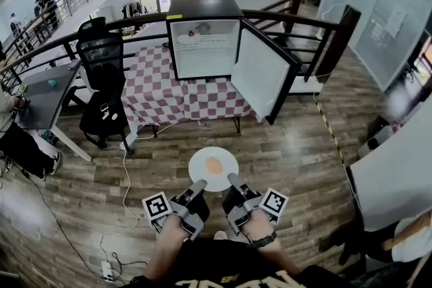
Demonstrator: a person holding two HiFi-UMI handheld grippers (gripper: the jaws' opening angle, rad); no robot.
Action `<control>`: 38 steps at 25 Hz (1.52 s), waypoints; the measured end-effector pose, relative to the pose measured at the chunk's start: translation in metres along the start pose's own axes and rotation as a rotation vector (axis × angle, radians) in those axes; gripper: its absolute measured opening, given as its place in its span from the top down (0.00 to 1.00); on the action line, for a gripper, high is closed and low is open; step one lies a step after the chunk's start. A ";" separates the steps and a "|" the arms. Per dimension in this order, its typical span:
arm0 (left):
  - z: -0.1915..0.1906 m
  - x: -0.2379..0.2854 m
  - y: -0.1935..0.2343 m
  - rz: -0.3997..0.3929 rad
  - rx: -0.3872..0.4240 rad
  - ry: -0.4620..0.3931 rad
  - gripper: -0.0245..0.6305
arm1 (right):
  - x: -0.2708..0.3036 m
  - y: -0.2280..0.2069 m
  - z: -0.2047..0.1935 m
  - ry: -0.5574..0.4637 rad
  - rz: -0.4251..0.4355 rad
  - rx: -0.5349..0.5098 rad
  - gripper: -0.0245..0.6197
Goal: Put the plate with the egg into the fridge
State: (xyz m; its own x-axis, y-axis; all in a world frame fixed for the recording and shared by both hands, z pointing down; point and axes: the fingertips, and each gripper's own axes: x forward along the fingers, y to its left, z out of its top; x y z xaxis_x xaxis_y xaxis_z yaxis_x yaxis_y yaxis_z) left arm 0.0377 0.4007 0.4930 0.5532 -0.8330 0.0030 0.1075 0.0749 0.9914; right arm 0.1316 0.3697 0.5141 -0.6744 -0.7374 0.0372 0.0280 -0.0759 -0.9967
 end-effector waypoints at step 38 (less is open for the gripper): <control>0.128 0.060 0.005 0.020 -0.068 0.056 0.89 | 0.136 -0.011 0.028 -0.008 -0.089 -0.019 0.90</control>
State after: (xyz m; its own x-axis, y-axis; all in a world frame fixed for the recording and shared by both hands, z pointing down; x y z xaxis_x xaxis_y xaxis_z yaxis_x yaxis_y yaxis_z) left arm -0.0339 0.2812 0.5151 0.6013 -0.7989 0.0138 0.1506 0.1303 0.9800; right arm 0.0601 0.2512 0.5322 -0.6678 -0.7335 0.1266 -0.0462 -0.1289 -0.9906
